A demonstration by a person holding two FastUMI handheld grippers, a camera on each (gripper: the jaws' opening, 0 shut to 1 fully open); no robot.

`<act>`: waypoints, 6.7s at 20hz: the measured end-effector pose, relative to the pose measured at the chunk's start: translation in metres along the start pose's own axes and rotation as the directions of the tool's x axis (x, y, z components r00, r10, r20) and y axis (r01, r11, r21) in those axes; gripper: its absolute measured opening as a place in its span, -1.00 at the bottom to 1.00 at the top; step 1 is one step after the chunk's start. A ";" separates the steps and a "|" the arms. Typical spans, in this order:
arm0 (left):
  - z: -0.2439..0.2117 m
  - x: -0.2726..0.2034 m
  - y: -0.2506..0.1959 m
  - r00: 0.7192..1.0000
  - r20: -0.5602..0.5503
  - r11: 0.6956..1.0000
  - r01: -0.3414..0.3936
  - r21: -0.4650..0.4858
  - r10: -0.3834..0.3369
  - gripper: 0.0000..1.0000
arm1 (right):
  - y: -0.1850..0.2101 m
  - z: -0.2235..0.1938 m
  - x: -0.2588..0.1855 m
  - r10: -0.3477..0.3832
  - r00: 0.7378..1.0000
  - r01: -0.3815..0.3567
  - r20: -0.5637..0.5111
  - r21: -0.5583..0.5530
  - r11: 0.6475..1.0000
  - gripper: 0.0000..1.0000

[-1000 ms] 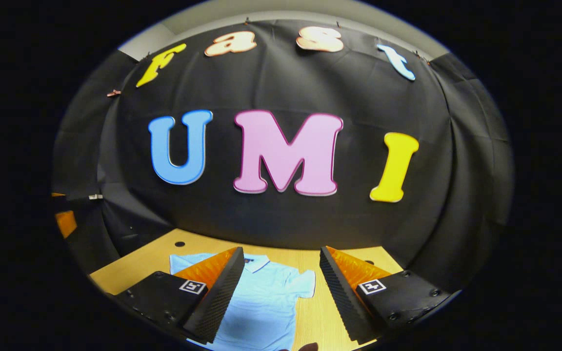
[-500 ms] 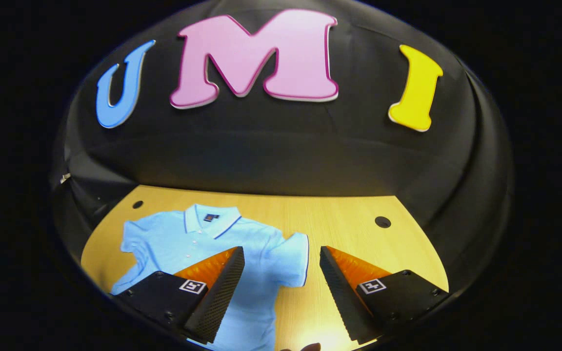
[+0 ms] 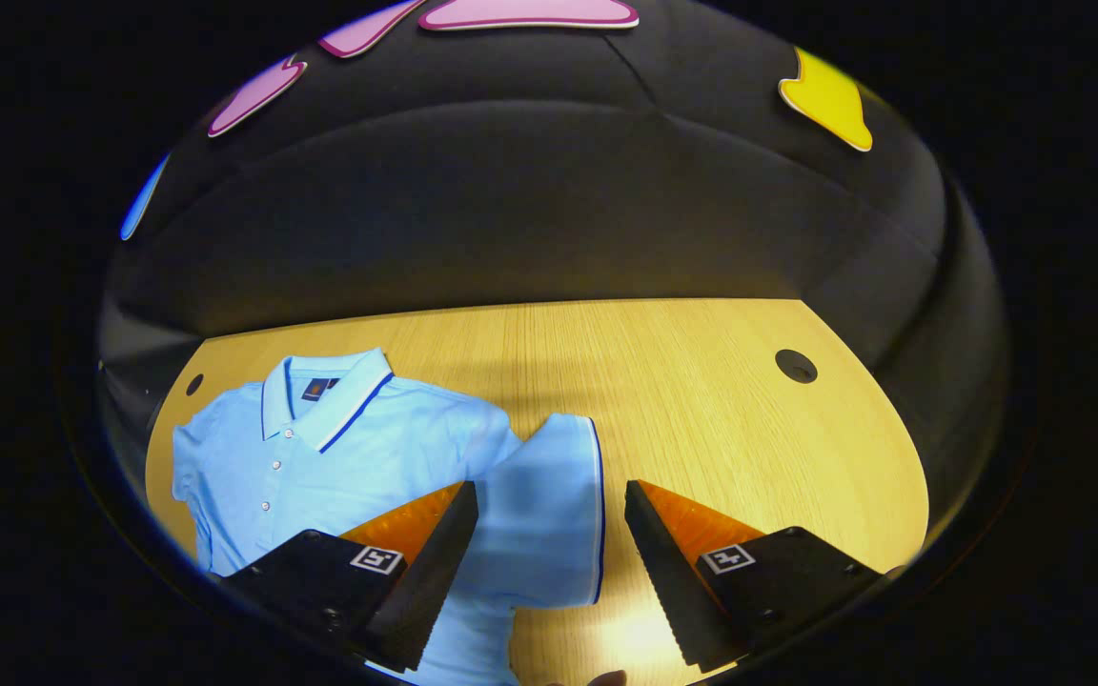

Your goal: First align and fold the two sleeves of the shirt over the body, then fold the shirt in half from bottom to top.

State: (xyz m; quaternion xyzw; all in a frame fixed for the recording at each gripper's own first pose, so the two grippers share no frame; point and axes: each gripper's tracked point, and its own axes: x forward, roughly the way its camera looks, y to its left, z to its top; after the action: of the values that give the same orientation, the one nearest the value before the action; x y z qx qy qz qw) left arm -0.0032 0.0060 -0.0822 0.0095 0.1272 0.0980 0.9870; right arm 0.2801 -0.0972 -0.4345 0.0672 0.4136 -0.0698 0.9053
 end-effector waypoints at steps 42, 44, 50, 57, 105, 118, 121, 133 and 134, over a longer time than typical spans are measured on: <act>-0.024 -0.011 0.029 1.000 -0.025 0.999 -0.013 -0.030 0.012 0.97 | 0.142 0.006 -0.052 0.248 0.968 -0.241 0.035 -0.140 0.960 -0.88; -0.025 -0.013 0.035 0.999 -0.027 0.999 -0.021 -0.036 0.020 0.97 | 0.167 -0.001 -0.059 0.288 0.957 -0.280 0.022 -0.183 0.942 -0.88; -0.036 -0.023 0.049 0.998 -0.048 0.997 -0.049 -0.060 0.046 0.97 | 0.229 -0.039 -0.068 0.381 0.922 -0.382 -0.061 -0.284 0.879 -0.88; -0.046 -0.025 0.062 0.995 -0.066 0.994 -0.083 -0.078 0.078 0.97 | 0.260 -0.077 -0.069 0.398 0.906 -0.423 -0.147 -0.368 0.828 -0.88; -0.108 0.333 -0.020 0.939 -0.317 0.975 0.069 -0.212 -0.135 0.99 | 0.126 0.059 -0.341 0.437 0.742 -0.399 0.508 -0.190 0.897 0.95; -0.185 0.432 -0.009 0.829 -0.558 0.980 -0.072 -0.183 -0.043 0.97 | 0.064 0.051 -0.380 0.360 0.766 -0.386 0.533 -0.066 0.920 0.96; -0.197 0.432 -0.005 0.806 -0.592 0.983 -0.094 -0.161 -0.019 0.96 | 0.058 0.047 -0.381 0.353 0.772 -0.381 0.529 -0.060 0.923 0.96; -0.203 0.436 -0.023 0.790 -0.608 0.982 -0.039 -0.182 -0.082 -0.27 | 0.057 0.028 -0.385 0.349 0.788 -0.374 0.507 -0.056 0.926 0.96; -0.202 0.436 -0.024 0.790 -0.608 0.984 -0.035 -0.176 -0.081 -0.68 | 0.055 0.026 -0.383 0.350 0.790 -0.375 0.503 -0.056 0.926 0.96</act>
State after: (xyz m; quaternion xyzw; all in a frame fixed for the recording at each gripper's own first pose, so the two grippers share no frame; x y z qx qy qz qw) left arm 0.3638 0.0670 -0.3872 -0.1127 0.4309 0.0949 0.8903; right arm 0.0608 -0.0206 -0.1234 0.1458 0.1401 0.0801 0.9761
